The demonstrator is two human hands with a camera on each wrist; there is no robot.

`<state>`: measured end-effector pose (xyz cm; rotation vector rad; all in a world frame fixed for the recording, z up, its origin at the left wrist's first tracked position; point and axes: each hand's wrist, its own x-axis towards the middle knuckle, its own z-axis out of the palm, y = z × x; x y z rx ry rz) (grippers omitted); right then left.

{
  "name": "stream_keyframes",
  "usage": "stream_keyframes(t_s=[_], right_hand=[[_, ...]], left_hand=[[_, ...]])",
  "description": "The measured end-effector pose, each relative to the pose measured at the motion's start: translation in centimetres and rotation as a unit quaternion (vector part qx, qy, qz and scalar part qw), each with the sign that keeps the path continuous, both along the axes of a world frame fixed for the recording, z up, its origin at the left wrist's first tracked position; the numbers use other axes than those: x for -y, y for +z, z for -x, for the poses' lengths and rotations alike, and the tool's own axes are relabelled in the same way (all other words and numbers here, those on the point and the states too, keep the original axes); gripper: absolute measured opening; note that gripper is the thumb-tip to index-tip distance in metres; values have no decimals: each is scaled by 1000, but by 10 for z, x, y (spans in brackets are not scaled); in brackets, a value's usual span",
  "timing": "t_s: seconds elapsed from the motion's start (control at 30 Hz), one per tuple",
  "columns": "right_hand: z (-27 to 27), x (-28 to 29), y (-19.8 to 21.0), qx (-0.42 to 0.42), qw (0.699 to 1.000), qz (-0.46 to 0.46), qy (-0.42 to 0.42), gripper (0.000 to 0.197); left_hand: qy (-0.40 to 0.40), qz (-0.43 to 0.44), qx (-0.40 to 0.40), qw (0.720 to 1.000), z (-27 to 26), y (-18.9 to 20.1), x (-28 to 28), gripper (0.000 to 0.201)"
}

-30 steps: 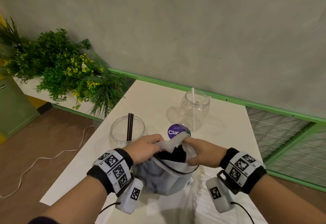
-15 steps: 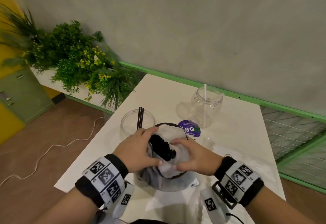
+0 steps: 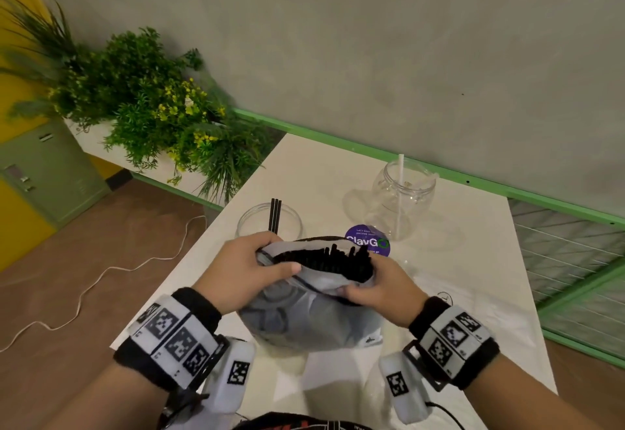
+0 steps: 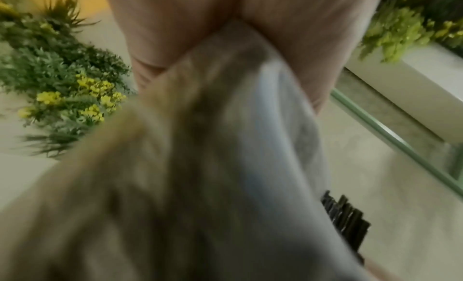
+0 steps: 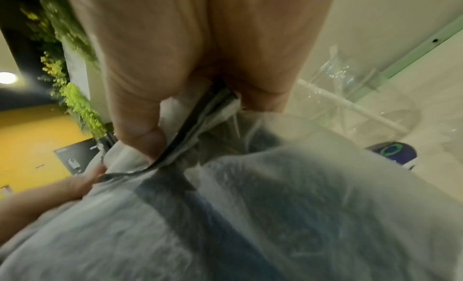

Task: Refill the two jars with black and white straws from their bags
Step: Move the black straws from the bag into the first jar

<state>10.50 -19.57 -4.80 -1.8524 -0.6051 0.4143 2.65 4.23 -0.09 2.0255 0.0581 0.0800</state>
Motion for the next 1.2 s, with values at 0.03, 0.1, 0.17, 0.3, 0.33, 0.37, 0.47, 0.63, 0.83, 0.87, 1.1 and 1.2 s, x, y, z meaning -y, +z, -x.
stream_keyframes(t_s=[0.03, 0.1, 0.17, 0.3, 0.33, 0.37, 0.47, 0.63, 0.83, 0.87, 1.1, 1.2], right_hand=[[-2, 4, 2, 19, 1000, 16, 4, 39], [-6, 11, -2, 65, 989, 130, 21, 39], [-6, 14, -7, 87, 963, 252, 35, 37], [-4, 18, -6, 86, 976, 197, -15, 24], [-3, 20, -3, 69, 985, 154, -32, 21], [-2, 22, -1, 36, 992, 111, -45, 20], [7, 24, -5, -89, 993, 62, -52, 22], [8, 28, -16, 11, 982, 186, -33, 31], [10, 26, -4, 98, 983, 128, -83, 24], [9, 26, -6, 96, 982, 132, -91, 24], [5, 21, -15, 63, 981, 162, -88, 31], [5, 18, -13, 65, 978, 184, -70, 25]], left_hand=[[1, -11, -10, 1000, 1, 0, -2, 13], [-14, -61, -63, 996, 0, -7, -4, 15], [-15, -72, -113, 991, -2, -18, -3, 18], [-1, -52, -84, 995, -5, -15, 1, 12], [-3, -28, -68, 997, -5, -11, 0, 11], [-2, 4, -60, 998, -6, -9, -1, 11], [-16, -1, -83, 996, -8, -15, -5, 20], [-32, -44, -147, 988, -3, -24, -5, 12], [32, 77, -86, 993, -8, -7, 1, 9], [37, 66, -90, 993, -10, -8, 1, 8], [-18, -198, -84, 976, -10, -6, 7, 30], [-68, -350, -179, 917, -20, -1, 6, 41]])
